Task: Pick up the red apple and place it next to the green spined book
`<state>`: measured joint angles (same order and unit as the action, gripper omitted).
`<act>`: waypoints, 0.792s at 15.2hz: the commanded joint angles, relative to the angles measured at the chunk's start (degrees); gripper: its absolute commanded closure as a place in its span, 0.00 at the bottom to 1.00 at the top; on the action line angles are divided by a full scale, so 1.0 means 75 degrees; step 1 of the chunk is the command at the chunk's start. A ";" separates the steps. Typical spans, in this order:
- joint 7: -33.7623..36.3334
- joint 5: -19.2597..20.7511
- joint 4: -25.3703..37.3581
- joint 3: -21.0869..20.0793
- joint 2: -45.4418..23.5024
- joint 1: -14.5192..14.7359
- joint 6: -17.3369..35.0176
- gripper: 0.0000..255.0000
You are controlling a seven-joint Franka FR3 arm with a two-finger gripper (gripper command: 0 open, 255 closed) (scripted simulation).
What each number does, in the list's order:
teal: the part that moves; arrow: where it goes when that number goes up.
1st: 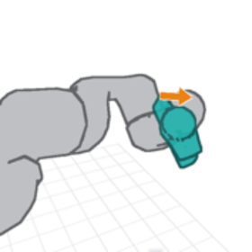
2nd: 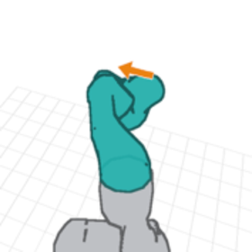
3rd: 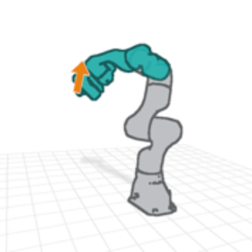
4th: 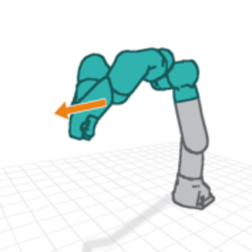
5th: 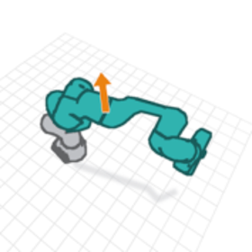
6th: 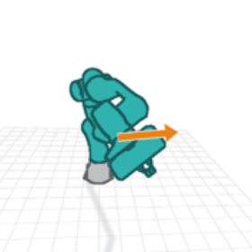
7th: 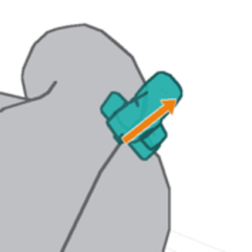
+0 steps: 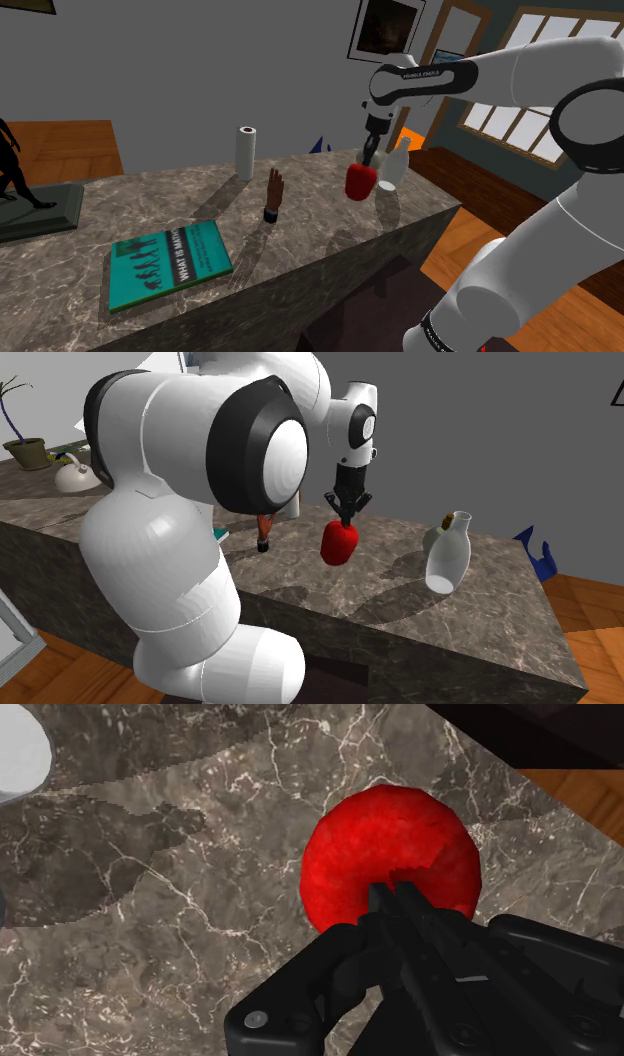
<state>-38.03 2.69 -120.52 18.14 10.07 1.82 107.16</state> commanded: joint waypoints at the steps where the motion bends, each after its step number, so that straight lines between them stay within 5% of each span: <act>1: 0.0011 0.0009 0.0156 -0.0012 0.0047 0.0003 -0.0203 1.00; 12: 0.0028 0.0010 0.1209 -0.0056 0.0124 0.0024 -0.1331 1.00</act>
<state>-37.78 2.73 -112.20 17.73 10.87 2.02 98.06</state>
